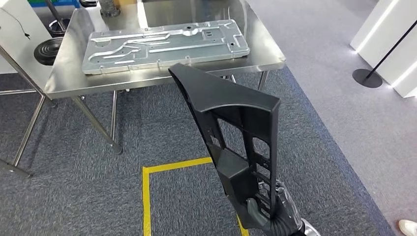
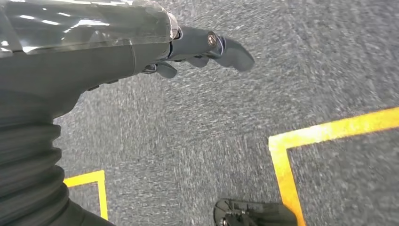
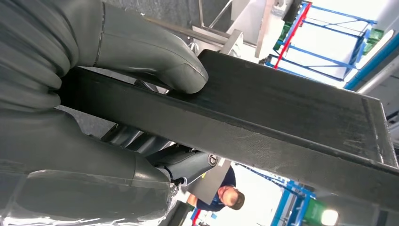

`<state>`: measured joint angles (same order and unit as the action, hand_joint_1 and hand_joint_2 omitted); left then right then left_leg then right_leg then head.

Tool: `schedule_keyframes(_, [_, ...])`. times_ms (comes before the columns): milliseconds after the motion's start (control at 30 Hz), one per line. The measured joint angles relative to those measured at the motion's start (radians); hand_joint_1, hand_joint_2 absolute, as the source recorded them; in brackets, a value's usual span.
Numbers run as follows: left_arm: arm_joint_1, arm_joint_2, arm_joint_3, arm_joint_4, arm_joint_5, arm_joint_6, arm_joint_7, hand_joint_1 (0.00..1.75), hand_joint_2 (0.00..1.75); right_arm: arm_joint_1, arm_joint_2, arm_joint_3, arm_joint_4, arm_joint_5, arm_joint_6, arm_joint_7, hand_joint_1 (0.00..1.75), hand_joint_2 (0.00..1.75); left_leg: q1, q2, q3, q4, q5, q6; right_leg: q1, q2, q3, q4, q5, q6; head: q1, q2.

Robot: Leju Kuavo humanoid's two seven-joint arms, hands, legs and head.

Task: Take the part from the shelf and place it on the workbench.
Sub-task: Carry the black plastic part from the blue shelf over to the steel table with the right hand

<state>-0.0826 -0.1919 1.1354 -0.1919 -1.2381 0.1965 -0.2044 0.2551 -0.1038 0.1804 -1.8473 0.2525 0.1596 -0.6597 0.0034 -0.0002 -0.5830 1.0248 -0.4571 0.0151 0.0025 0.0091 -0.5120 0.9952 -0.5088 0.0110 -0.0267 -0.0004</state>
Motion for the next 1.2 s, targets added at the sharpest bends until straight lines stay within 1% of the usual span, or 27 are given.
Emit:
schedule_keyframes(67, [0.000, 0.000, 0.000, 0.000, 0.000, -0.001, -0.001, 0.00, 1.75, 0.001, 0.000, 0.000, -0.001, 0.001, -0.001, 0.000, 1.75, 1.75, 0.003, 0.000, 0.006, -0.009, 0.002, 0.011, -0.003, -0.002, -0.001, 0.011, -0.010, 0.012, 0.000, 0.000])
schedule_keyframes(100, [0.000, 0.000, 0.000, 0.000, 0.000, -0.001, -0.001, 0.00, 1.75, 0.002, -0.001, 0.000, -0.003, 0.001, -0.002, 0.000, 1.75, 1.75, 0.005, 0.000, 0.009, -0.014, 0.003, 0.016, -0.005, -0.003, -0.012, 0.038, -0.027, 0.018, 0.000, 0.000])
schedule_keyframes(133, [-0.001, 0.001, 0.000, 0.000, 0.000, -0.002, -0.001, 0.00, 1.75, 0.003, -0.001, 0.000, -0.004, 0.001, -0.002, 0.001, 1.75, 1.75, 0.007, 0.000, 0.013, -0.017, 0.003, 0.020, -0.008, -0.003, -0.036, 0.088, -0.053, 0.024, 0.000, 0.000])
schedule_keyframes(200, [-0.002, 0.001, 0.000, 0.000, 0.000, -0.005, -0.002, 0.00, 1.75, 0.006, -0.001, 0.000, -0.005, 0.001, -0.004, 0.001, 1.75, 1.75, 0.006, 0.001, 0.016, -0.018, -0.002, 0.024, -0.012, -0.004, -0.113, 0.227, -0.112, 0.033, 0.000, 0.000])
schedule_keyframes(233, [-0.001, 0.001, 0.000, 0.000, 0.000, -0.006, -0.002, 0.00, 1.75, 0.009, -0.002, 0.000, -0.005, 0.001, -0.005, 0.001, 1.75, 1.75, 0.006, 0.001, 0.018, -0.018, -0.005, 0.025, -0.014, -0.004, -0.146, 0.278, -0.123, 0.036, 0.000, 0.000])
schedule_keyframes(267, [0.000, 0.001, 0.000, 0.000, 0.000, -0.007, -0.002, 0.00, 1.75, 0.011, -0.002, 0.000, -0.005, 0.001, -0.006, 0.001, 1.75, 1.75, 0.006, 0.000, 0.022, -0.017, -0.008, 0.024, -0.016, -0.004, -0.163, 0.295, -0.112, 0.038, 0.000, 0.000])
schedule_keyframes(300, [0.001, 0.001, 0.000, 0.000, 0.000, -0.008, -0.002, 0.00, 1.75, 0.012, -0.002, 0.000, -0.005, 0.001, -0.006, 0.001, 1.75, 1.75, 0.006, -0.001, 0.027, -0.017, -0.012, 0.022, -0.018, -0.005, -0.159, 0.269, -0.081, 0.039, 0.000, 0.000])
schedule_keyframes(367, [0.001, 0.001, 0.000, 0.000, 0.000, -0.008, -0.002, 0.00, 1.75, 0.012, -0.002, 0.000, -0.005, 0.001, -0.007, 0.002, 1.75, 1.75, 0.007, -0.002, 0.040, -0.017, -0.022, 0.017, -0.020, -0.007, -0.105, 0.132, 0.006, 0.035, 0.000, 0.000])
schedule_keyframes(400, [0.000, 0.001, 0.000, 0.000, 0.000, -0.008, -0.002, 0.00, 1.75, 0.012, -0.003, 0.000, -0.005, 0.001, -0.007, 0.002, 1.75, 1.75, 0.005, -0.003, 0.044, -0.016, -0.027, 0.012, -0.018, -0.008, -0.080, 0.070, 0.034, 0.031, 0.000, 0.000])
schedule_keyframes(433, [0.000, 0.001, 0.000, 0.000, 0.000, -0.008, -0.001, 0.00, 1.75, 0.012, -0.003, 0.000, -0.006, 0.001, -0.007, 0.002, 1.75, 1.75, 0.004, -0.003, 0.046, -0.015, -0.031, 0.007, -0.015, -0.009, -0.065, 0.031, 0.047, 0.025, 0.000, 0.000])
schedule_keyframes(500, [-0.001, 0.001, 0.000, 0.000, 0.001, -0.008, -0.001, 0.00, 1.75, 0.012, -0.005, 0.000, -0.007, 0.001, -0.007, 0.002, 1.75, 1.75, 0.003, -0.003, 0.048, -0.017, -0.035, -0.005, -0.008, -0.007, -0.062, 0.014, 0.046, 0.012, 0.000, 0.000])
schedule_keyframes(567, [-0.001, 0.002, 0.000, 0.000, 0.002, -0.008, -0.001, 0.00, 1.75, 0.011, -0.006, 0.000, -0.007, -0.002, -0.005, 0.001, 1.75, 1.75, 0.005, -0.001, 0.050, -0.012, -0.043, -0.017, -0.011, -0.006, -0.056, 0.006, 0.046, -0.001, 0.000, 0.000])
schedule_keyframes(600, [-0.002, 0.002, 0.000, 0.000, 0.003, -0.008, -0.001, 0.00, 1.75, 0.010, -0.006, 0.000, -0.007, -0.004, -0.004, 0.000, 1.75, 1.75, 0.006, -0.001, 0.042, 0.009, -0.057, -0.022, -0.013, -0.007, -0.051, 0.001, 0.047, -0.008, 0.000, 0.000])
schedule_keyframes(633, [-0.002, 0.003, 0.000, 0.000, 0.004, -0.008, -0.001, 0.00, 1.75, 0.009, -0.006, 0.000, -0.007, -0.006, -0.003, -0.002, 1.75, 1.75, 0.006, -0.001, 0.024, 0.053, -0.081, -0.027, -0.015, -0.008, -0.046, -0.003, 0.046, -0.014, 0.000, 0.000])
schedule_keyframes(700, [-0.001, 0.004, 0.000, 0.000, 0.007, -0.008, -0.001, 0.00, 1.75, 0.006, -0.006, 0.000, -0.006, -0.008, -0.001, -0.004, 1.75, 1.75, 0.008, -0.001, -0.045, 0.189, -0.142, -0.033, -0.013, -0.009, -0.042, -0.004, 0.042, -0.021, 0.000, 0.000])
schedule_keyframes(733, [0.001, 0.005, 0.000, 0.000, 0.008, -0.008, -0.001, 0.00, 1.75, 0.006, -0.006, 0.001, -0.004, -0.008, 0.000, -0.004, 1.75, 1.75, 0.008, -0.001, -0.078, 0.248, -0.160, -0.034, -0.012, -0.009, -0.040, -0.003, 0.040, -0.023, 0.000, 0.000])
schedule_keyframes(767, [0.002, 0.005, 0.000, 0.000, 0.008, -0.008, -0.002, 0.00, 1.75, 0.006, -0.006, 0.001, -0.002, -0.008, 0.000, -0.005, 1.75, 1.75, 0.008, -0.001, -0.097, 0.275, -0.157, -0.035, -0.011, -0.008, -0.038, -0.002, 0.037, -0.023, 0.000, 0.000])
schedule_keyframes(800, [0.003, 0.006, 0.000, 0.000, 0.008, -0.008, -0.003, 0.00, 1.75, 0.006, -0.007, 0.001, 0.000, -0.009, 0.001, -0.006, 1.75, 1.75, 0.008, -0.001, -0.096, 0.260, -0.133, -0.034, -0.010, -0.007, -0.034, -0.002, 0.034, -0.023, 0.000, 0.000])
schedule_keyframes(833, [0.004, 0.007, 0.000, 0.000, 0.009, -0.007, -0.004, 0.00, 1.75, 0.006, -0.007, 0.001, 0.002, -0.011, 0.001, -0.008, 1.75, 1.75, 0.008, -0.001, -0.075, 0.207, -0.094, -0.031, -0.009, -0.006, -0.028, -0.001, 0.030, -0.022, 0.000, 0.000])
schedule_keyframes(867, [0.004, 0.009, 0.000, 0.000, 0.009, -0.007, -0.006, 0.00, 1.75, 0.006, -0.007, 0.002, 0.004, -0.014, 0.000, -0.010, 1.75, 1.75, 0.008, -0.001, -0.045, 0.134, -0.052, -0.027, -0.008, -0.006, -0.022, -0.001, 0.025, -0.019, 0.000, 0.000])
schedule_keyframes(900, [0.004, 0.010, 0.000, 0.000, 0.009, -0.006, -0.007, 0.00, 1.75, 0.005, -0.007, 0.003, 0.006, -0.017, -0.001, -0.011, 1.75, 1.75, 0.006, -0.001, -0.015, 0.067, -0.024, -0.022, -0.006, -0.005, -0.017, 0.001, 0.020, -0.016, 0.000, 0.000])
schedule_keyframes(933, [0.003, 0.012, 0.000, 0.000, 0.009, -0.006, -0.008, 0.00, 1.75, 0.004, -0.008, 0.004, 0.007, -0.021, -0.002, -0.012, 1.75, 1.75, 0.004, -0.001, 0.004, 0.022, -0.010, -0.017, -0.004, -0.004, -0.015, 0.003, 0.017, -0.011, 0.000, 0.000])
schedule_keyframes(967, [0.003, 0.012, 0.000, 0.000, 0.009, -0.006, -0.009, 0.00, 1.75, 0.003, -0.008, 0.006, 0.008, -0.023, -0.004, -0.013, 1.75, 1.75, 0.002, -0.002, 0.013, 0.001, -0.008, -0.011, -0.003, -0.004, -0.015, 0.003, 0.015, -0.006, 0.000, 0.000])
schedule_keyframes(1033, [0.003, 0.013, 0.000, 0.000, 0.008, -0.005, -0.010, 0.00, 1.75, 0.001, -0.010, 0.008, 0.010, -0.024, -0.008, -0.014, 1.75, 1.75, 0.001, -0.003, 0.015, -0.005, -0.011, -0.001, -0.003, -0.004, -0.015, 0.001, 0.014, 0.005, 0.000, 0.000])
schedule_keyframes(1100, [0.004, 0.013, 0.000, 0.000, 0.006, -0.005, -0.010, 0.00, 1.75, -0.001, -0.011, 0.009, 0.010, -0.024, -0.013, -0.013, 1.75, 1.75, 0.004, -0.003, 0.021, -0.014, -0.008, 0.011, -0.005, -0.004, -0.020, 0.020, -0.001, 0.016, 0.000, 0.000])
schedule_keyframes(1133, [0.003, 0.013, 0.000, 0.000, 0.004, -0.006, -0.010, 0.00, 1.75, -0.002, -0.012, 0.009, 0.010, -0.024, -0.016, -0.012, 1.75, 1.75, 0.007, -0.002, 0.024, -0.019, -0.006, 0.016, -0.005, -0.005, -0.036, 0.056, -0.022, 0.022, 0.000, 0.000])
schedule_keyframes(1200, [0.003, 0.013, 0.000, 0.000, 0.000, -0.008, -0.010, 0.00, 1.75, -0.001, -0.012, 0.009, 0.010, -0.022, -0.019, -0.007, 1.75, 1.75, 0.007, -0.002, 0.026, -0.021, -0.008, 0.022, -0.010, -0.006, -0.105, 0.188, -0.082, 0.032, 0.000, 0.000])
